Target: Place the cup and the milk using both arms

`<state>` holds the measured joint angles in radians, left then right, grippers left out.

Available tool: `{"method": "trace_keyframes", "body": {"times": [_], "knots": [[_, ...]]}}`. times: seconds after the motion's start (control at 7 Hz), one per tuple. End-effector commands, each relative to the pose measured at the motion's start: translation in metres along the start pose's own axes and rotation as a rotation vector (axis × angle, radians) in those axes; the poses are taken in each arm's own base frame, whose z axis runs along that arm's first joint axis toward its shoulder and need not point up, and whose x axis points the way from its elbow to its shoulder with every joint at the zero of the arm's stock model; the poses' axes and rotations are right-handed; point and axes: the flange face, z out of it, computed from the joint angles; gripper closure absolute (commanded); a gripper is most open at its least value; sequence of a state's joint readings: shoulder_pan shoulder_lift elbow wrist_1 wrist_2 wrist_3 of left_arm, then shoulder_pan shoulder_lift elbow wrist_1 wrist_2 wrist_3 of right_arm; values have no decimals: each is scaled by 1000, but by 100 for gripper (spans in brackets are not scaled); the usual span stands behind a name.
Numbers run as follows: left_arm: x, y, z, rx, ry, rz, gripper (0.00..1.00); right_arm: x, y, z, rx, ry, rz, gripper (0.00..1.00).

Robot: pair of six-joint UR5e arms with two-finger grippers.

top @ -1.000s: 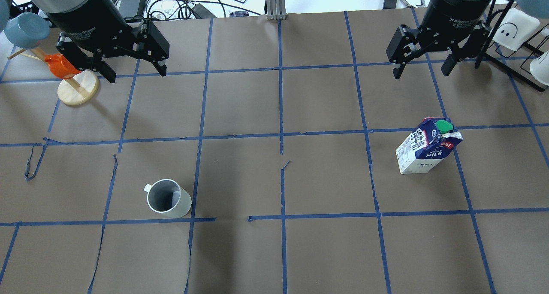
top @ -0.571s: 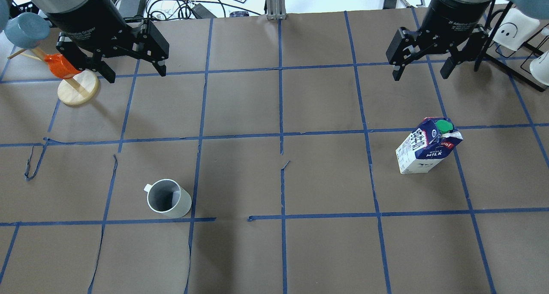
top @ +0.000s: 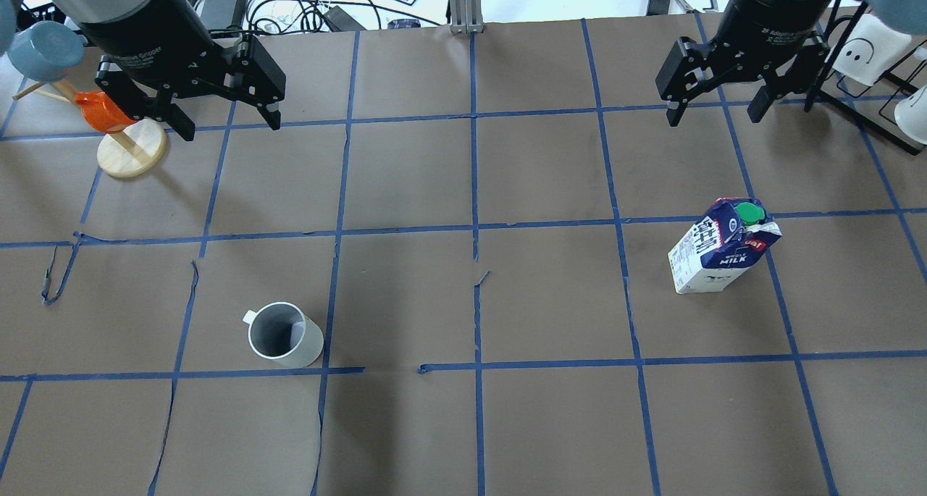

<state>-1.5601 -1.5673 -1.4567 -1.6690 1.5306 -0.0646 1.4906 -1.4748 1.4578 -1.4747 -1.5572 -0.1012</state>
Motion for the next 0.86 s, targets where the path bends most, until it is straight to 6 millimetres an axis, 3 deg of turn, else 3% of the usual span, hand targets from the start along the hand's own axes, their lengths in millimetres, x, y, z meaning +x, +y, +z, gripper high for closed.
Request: {"method": "trace_keyframes", "body": {"times": [0.0, 0.43, 0.71], "knots": [[0, 0, 0, 0, 1, 0, 0, 0, 1, -1, 2, 2, 0, 0], [-1, 4, -1, -7, -4, -2, 0, 2, 1, -2, 1, 4, -8, 0], [-8, 9, 10, -18, -69, -2, 0, 1, 1, 1, -9, 2, 0, 0]]}}
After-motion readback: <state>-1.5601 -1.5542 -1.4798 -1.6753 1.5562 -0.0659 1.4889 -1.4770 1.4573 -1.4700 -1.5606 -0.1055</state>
